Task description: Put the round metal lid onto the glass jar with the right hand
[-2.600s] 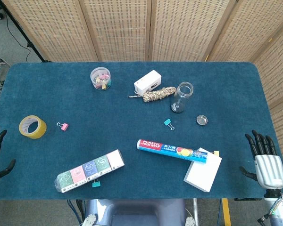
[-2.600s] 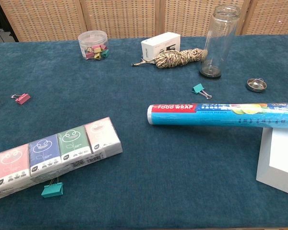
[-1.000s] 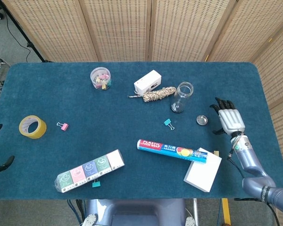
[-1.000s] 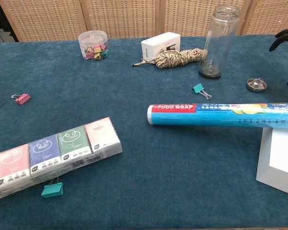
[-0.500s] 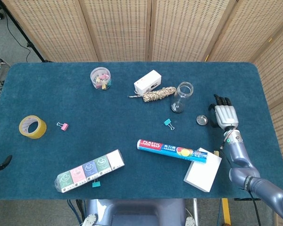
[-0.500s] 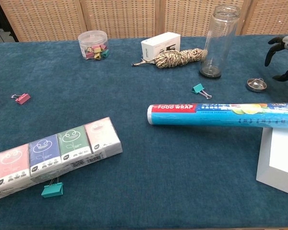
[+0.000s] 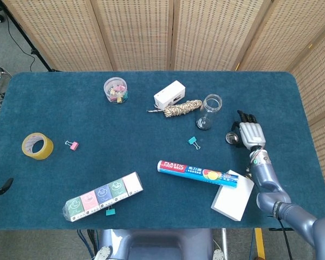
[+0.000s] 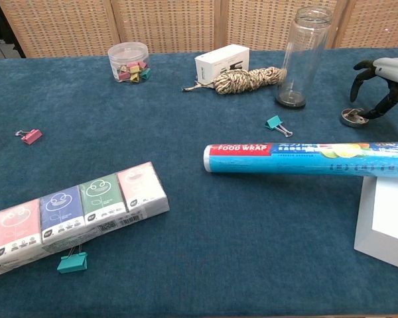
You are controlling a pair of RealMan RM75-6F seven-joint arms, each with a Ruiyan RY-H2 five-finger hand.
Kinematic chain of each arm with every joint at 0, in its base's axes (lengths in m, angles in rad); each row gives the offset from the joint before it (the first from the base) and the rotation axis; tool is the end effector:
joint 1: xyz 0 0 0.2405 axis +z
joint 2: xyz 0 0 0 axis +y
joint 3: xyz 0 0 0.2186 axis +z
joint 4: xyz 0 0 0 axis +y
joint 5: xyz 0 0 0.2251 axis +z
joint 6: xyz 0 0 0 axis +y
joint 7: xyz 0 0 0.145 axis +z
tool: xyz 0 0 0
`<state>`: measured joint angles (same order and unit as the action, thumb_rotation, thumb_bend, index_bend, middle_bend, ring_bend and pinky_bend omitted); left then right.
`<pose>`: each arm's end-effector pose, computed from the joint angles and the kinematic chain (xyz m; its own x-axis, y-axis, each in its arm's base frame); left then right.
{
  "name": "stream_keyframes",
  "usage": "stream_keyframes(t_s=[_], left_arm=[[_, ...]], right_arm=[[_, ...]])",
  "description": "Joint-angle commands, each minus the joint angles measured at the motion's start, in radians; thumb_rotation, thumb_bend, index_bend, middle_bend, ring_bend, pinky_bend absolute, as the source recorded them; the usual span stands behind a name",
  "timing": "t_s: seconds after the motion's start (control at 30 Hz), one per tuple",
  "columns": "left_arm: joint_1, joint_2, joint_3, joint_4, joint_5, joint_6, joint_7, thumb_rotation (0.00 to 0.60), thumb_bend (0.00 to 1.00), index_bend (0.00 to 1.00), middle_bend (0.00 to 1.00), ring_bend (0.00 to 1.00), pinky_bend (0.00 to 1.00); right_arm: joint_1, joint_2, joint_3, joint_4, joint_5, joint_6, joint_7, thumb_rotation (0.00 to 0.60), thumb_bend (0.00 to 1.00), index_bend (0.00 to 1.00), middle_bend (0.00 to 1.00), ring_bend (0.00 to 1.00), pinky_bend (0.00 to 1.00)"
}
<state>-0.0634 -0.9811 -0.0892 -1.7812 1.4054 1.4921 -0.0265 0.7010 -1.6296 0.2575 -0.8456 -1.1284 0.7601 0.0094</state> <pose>-0.2729 0.1807 0.1625 0.3327 -0.0344 0.9424 0.9405 0.0859 -0.3288 -0.2576 -0.4045 0.0247 0.4142 -0.2319 0.8802 -0.9065 -0.0181 0.4218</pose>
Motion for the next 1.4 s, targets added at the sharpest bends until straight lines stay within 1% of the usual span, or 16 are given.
stream_keyframes(t_s=[0.03,0.17,0.4,0.5,0.63,0.73,0.87,1.0,1.17,1.4], left_arm=[[0.0,0.001,-0.001,0.001,-0.001,0.001,-0.005,0.6,0.24,0.0,0.0,0.0,0.0],[0.0,0.003,-0.003,0.001,-0.005,0.0,-0.013,0.6,0.23,0.0,0.0,0.0,0.0],[0.001,0.006,-0.002,-0.001,-0.004,0.001,-0.017,0.6,0.24,0.0,0.0,0.0,0.0],[0.002,0.005,-0.002,-0.002,-0.002,0.003,-0.015,0.6,0.24,0.0,0.0,0.0,0.0],[0.001,0.006,-0.002,-0.003,-0.004,0.0,-0.015,0.6,0.23,0.0,0.0,0.0,0.0],[0.0,0.006,-0.003,-0.003,-0.006,-0.001,-0.015,0.6,0.23,0.0,0.0,0.0,0.0],[0.0,0.007,-0.005,-0.003,-0.012,-0.003,-0.019,0.6,0.24,0.0,0.0,0.0,0.0],[0.0,0.009,-0.004,-0.003,-0.009,-0.002,-0.022,0.6,0.24,0.0,0.0,0.0,0.0],[-0.001,0.01,-0.004,-0.002,-0.01,-0.004,-0.026,0.6,0.24,0.0,0.0,0.0,0.0],[-0.003,0.014,-0.003,-0.002,-0.01,-0.011,-0.035,0.6,0.23,0.0,0.0,0.0,0.0]], right_arm=[[0.006,-0.013,0.002,0.018,0.003,-0.01,0.01,0.6,0.36,0.42,0.0,0.0,0.0],[0.011,-0.028,0.001,0.042,0.0,-0.015,0.018,0.6,0.36,0.42,0.0,0.0,0.0],[0.013,-0.047,-0.003,0.069,-0.007,-0.019,0.036,0.6,0.36,0.46,0.0,0.0,0.0],[0.013,-0.055,-0.003,0.082,-0.01,-0.021,0.046,0.6,0.37,0.47,0.0,0.0,0.0],[0.015,-0.062,-0.003,0.097,-0.014,-0.024,0.056,0.6,0.43,0.49,0.0,0.0,0.0],[0.015,-0.065,-0.003,0.104,-0.017,-0.024,0.062,0.6,0.46,0.51,0.0,0.0,0.0],[0.015,-0.07,-0.004,0.111,-0.022,-0.025,0.07,0.6,0.46,0.53,0.0,0.0,0.0],[0.016,-0.077,-0.005,0.12,-0.023,-0.028,0.074,0.6,0.46,0.59,0.0,0.0,0.0],[0.016,-0.08,-0.002,0.124,-0.025,-0.025,0.08,0.6,0.47,0.63,0.0,0.0,0.0],[0.007,-0.065,0.003,0.099,-0.028,-0.01,0.091,0.6,0.48,0.64,0.0,0.0,0.0]])
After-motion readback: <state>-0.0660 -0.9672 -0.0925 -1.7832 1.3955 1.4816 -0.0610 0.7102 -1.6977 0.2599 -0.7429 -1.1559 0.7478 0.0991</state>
